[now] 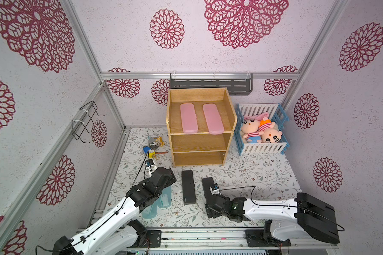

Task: Place the pencil cases on the shelf according to color
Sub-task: Pick up the pencil case from the center of the board, then place the pencil case on the shelf.

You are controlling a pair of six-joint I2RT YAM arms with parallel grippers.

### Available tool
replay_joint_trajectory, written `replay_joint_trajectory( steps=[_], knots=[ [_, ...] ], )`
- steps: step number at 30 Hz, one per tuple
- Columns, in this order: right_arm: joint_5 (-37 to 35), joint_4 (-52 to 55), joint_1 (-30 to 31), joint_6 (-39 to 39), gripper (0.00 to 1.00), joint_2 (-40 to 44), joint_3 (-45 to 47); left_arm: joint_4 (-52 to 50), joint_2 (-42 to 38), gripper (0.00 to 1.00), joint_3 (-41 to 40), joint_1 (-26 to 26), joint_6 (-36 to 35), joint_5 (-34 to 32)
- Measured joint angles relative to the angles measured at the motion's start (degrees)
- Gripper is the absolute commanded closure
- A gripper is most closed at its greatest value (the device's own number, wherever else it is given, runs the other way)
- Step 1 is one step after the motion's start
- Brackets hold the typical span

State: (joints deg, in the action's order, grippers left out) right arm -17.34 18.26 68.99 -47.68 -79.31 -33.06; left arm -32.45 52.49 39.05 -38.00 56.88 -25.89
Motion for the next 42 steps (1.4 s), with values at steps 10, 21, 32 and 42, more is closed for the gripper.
replay_joint_trajectory(
  steps=[10,21,32,42],
  knots=[
    [-5.51,-0.66,3.69,-6.47,0.38,1.03,1.62,-0.42,-0.57,0.03,0.0,-0.11,0.2,-0.46],
    [-8.98,10.38,4.31,-8.2,0.36,23.56,0.15,-0.9,-1.97,0.03,0.0,-0.13,0.42,-1.03],
    [-11.96,10.25,-4.74,0.85,0.36,16.41,-12.63,-0.57,-0.66,0.03,0.0,-0.2,0.35,-1.86],
    [-11.78,4.72,-15.74,10.38,0.36,0.66,-23.91,2.54,2.29,0.03,-0.63,-0.22,0.11,-1.77]
  ],
)
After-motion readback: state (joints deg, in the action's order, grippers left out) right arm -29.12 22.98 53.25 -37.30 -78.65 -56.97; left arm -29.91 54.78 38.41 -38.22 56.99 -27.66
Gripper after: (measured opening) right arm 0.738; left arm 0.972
